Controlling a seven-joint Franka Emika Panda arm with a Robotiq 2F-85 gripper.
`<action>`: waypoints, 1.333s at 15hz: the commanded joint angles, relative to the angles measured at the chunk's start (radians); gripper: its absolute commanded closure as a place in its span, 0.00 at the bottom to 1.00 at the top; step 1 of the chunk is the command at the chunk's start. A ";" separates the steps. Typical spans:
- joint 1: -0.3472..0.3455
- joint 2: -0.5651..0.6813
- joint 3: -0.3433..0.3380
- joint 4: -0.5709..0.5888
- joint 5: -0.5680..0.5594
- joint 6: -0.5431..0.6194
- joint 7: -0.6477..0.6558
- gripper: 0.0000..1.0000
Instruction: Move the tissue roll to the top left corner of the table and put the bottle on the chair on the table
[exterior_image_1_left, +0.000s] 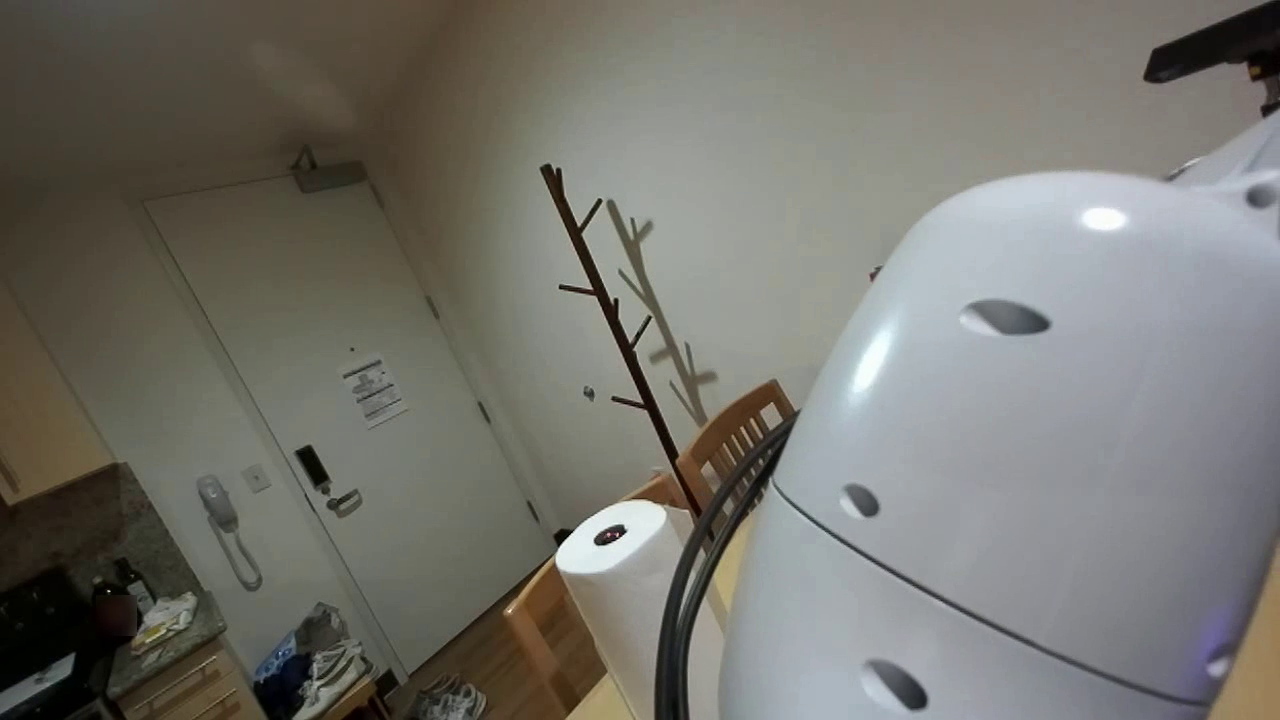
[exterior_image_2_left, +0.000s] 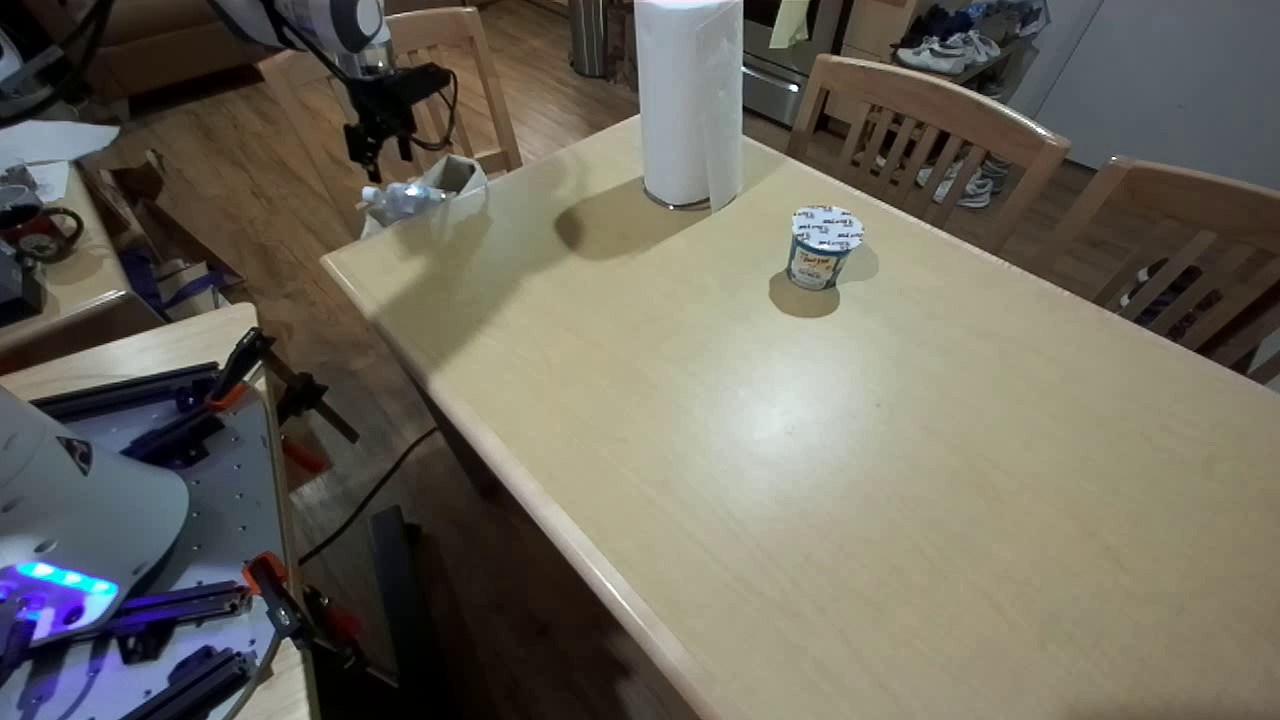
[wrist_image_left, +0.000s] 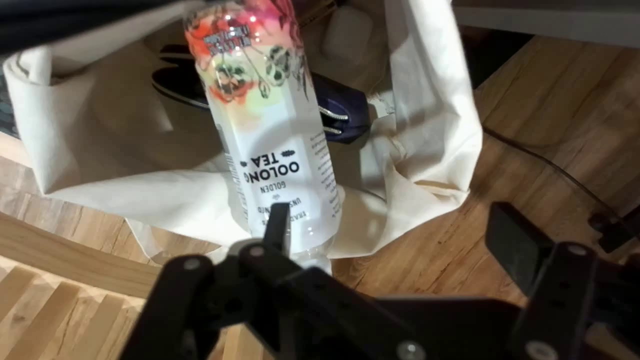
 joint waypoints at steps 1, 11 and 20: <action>-0.017 0.038 0.028 0.028 -0.029 0.063 -0.122 0.00; -0.002 0.087 0.060 0.078 0.025 -0.009 -0.356 0.00; -0.018 0.130 0.060 0.090 0.034 0.004 -0.380 0.00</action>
